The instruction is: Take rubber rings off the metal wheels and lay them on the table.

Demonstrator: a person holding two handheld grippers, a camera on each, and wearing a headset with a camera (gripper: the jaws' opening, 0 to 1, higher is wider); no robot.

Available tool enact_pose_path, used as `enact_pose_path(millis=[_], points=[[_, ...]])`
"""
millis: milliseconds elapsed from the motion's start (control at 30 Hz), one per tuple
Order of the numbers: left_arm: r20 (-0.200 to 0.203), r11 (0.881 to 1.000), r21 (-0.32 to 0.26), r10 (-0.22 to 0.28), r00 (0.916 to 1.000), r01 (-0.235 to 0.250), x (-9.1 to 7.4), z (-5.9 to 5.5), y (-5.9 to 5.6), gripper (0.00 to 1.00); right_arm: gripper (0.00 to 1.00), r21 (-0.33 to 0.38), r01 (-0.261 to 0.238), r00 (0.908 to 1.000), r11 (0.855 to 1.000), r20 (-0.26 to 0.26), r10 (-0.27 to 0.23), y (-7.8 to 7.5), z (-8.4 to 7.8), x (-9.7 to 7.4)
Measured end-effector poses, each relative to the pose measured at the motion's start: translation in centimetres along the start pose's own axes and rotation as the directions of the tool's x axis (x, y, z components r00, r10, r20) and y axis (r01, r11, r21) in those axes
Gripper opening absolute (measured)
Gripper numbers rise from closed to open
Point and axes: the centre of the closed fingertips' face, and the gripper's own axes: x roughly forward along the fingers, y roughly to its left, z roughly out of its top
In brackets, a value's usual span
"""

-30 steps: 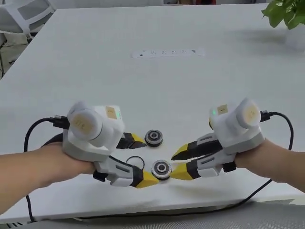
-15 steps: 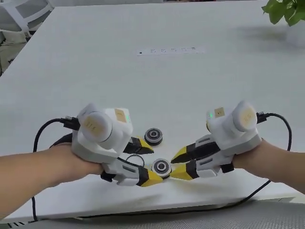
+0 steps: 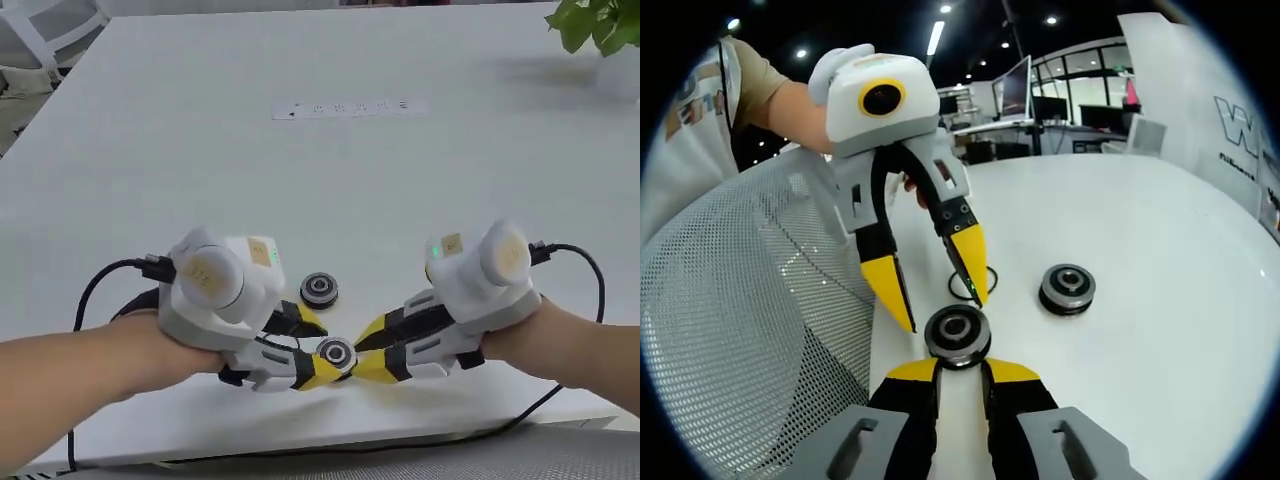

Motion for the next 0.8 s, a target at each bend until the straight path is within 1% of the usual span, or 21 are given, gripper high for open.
enact_pose_path(millis=[133, 233, 433, 567, 600, 633, 733, 800], points=[[-0.006, 1.0, 0.006, -0.003, 1.0, 0.003, 0.15, -0.1, -0.08, 0.22, 0.15, -0.003, 0.002, 1.0, 1.0, 0.003, -0.002, 0.01, 0.02, 0.0], [-0.02, 1.0, 0.006, -0.006, 0.9998, 0.006, 0.28, -0.52, -0.21, 0.19, 0.15, 0.009, 0.003, 1.0, 1.0, 0.004, -0.003, -0.01, 0.02, 0.03], [-0.003, 1.0, -0.013, 0.011, 0.9999, -0.011, 0.36, -0.29, 0.08, 0.17, 0.15, 0.021, 0.002, 0.9999, 1.0, 0.012, -0.002, -0.06, 0.03, 0.02], [0.0, 1.0, -0.014, 0.025, 0.9997, -0.025, 0.44, -0.25, 0.39, 0.14, 0.14, 0.026, 0.003, 0.9999, 1.0, 0.016, -0.003, -0.12, 0.02, 0.01], [0.003, 1.0, -0.011, 0.027, 0.9996, -0.027, 0.45, -0.22, 0.46, 0.14, 0.12, 0.027, 0.011, 0.9999, 1.0, 0.01, -0.011, -0.25, -0.11, -0.05], [0.005, 1.0, -0.011, 0.028, 0.9996, -0.028, 0.48, -0.2, 0.46, 0.14, 0.1, 0.024, 0.005, 0.9999, 1.0, 0.011, -0.006, -0.21, -0.12, 0.0], [0.003, 0.999, 0.013, 0.035, 0.9994, -0.035, 0.51, -0.18, 0.46, 0.14, 0.1, 0.032, 0.006, 0.9999, 0.999, 0.013, -0.007, -0.26, -0.15, 0.03], [0.004, 0.999, 0.016, 0.039, 0.9992, -0.039, 0.53, -0.2, 0.45, 0.14, 0.1, 0.03, 0.007, 0.9999, 1.0, 0.012, -0.007, -0.27, -0.16, 0.05]])
